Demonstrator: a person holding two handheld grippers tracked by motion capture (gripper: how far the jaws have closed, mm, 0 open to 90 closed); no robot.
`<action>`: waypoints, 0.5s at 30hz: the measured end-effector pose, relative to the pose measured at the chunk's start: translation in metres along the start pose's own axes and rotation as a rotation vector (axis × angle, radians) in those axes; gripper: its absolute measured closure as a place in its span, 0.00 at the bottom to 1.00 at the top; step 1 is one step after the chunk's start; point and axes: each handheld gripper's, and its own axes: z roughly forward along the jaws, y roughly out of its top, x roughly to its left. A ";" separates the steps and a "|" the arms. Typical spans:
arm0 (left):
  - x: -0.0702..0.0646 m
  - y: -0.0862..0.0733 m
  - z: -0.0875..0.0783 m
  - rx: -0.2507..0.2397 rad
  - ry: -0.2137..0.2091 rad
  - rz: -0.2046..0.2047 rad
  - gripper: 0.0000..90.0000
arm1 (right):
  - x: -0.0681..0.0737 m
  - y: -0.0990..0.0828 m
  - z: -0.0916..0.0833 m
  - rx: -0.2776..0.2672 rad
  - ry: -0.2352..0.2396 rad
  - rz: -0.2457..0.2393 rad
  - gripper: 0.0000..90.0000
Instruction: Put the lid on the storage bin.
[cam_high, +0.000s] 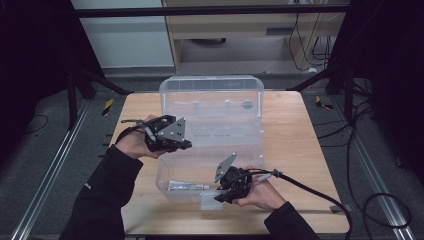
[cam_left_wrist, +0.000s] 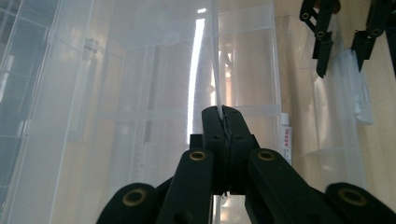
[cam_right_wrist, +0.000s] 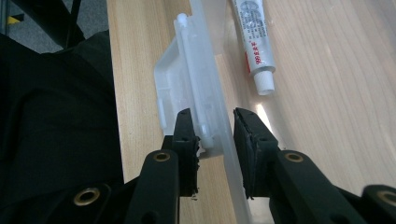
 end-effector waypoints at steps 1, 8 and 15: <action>-0.001 0.000 0.000 -0.001 -0.004 -0.003 1.00 | 0.000 0.000 0.000 0.000 -0.001 -0.001 0.79; -0.009 0.000 -0.001 0.023 -0.010 0.007 1.00 | 0.002 0.000 0.000 -0.003 -0.013 -0.010 0.79; -0.018 0.001 -0.001 0.043 -0.021 0.008 1.00 | 0.004 -0.001 0.000 -0.010 -0.027 -0.016 0.78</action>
